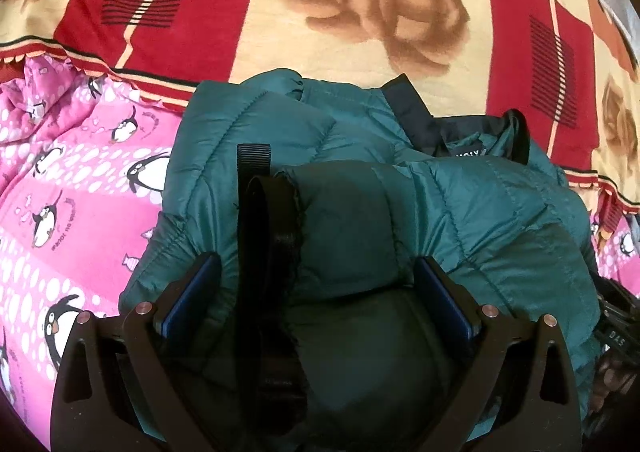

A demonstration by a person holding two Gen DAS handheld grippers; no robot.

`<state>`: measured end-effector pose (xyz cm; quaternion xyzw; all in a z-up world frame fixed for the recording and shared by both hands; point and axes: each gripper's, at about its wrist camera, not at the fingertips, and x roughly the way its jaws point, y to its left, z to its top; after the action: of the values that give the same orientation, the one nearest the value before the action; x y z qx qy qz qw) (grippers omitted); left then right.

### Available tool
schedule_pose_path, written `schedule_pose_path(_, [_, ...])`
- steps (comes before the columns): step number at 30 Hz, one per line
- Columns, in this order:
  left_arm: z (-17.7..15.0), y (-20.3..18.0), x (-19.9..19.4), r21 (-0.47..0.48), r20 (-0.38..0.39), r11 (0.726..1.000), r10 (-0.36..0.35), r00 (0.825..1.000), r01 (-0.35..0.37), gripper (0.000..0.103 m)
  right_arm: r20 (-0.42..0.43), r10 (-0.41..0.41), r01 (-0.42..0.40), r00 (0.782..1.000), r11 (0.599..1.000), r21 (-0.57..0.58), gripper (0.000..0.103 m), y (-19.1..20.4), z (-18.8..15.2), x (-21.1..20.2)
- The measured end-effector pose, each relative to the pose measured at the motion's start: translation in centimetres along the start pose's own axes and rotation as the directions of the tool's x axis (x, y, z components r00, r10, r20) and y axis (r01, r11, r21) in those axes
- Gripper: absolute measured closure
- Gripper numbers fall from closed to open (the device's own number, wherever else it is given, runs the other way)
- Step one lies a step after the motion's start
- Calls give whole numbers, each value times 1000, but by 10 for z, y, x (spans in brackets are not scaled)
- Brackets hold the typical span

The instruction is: Fold large clothes

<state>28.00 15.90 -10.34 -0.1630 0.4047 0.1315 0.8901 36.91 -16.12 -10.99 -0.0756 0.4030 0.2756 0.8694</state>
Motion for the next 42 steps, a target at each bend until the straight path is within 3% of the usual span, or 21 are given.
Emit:
schedule_pose_path(6, [0,6,-23,-35,1,999,-32,999,32,5,1,-3,3,1000,1000,-2,52,1,-1,0])
schedule_pose_path(12, [-4,9,-66,20,48,999,34,998,-35,5,-15,-4,4,1000,1000,-3,52,1,2,0])
schedule_pose_path(18, [-29,19,-84,55,14,997,57,998,-57,5,22,-57,58,998,998,-10,52,24,4,-44])
schedule_pose_path(23, [-56,33,-94,50,-53,998,49,997,-47,5,6,-12,13,1000,999,-52,52,59,-27,-77])
schedule_pose_path(28, [-90,45,-82,45,-147,998,42,988,-35,5,-104,-17,7,994,996,-93,51,75,-75,-68])
schedule_pose_path(30, [-97,51,-82,12,-121,1000,3,993,-2,5,-90,11,-16,996,999,-47,46,67,-85,-63])
schedule_pose_path(33, [-102,50,-83,16,-90,1000,2,996,-1,5,-82,33,-33,996,999,-6,39,59,-88,-60])
schedule_pose_path(42, [-109,51,-87,13,-43,1000,3,999,-3,4,-55,18,-20,998,1000,-18,38,62,-92,-63])
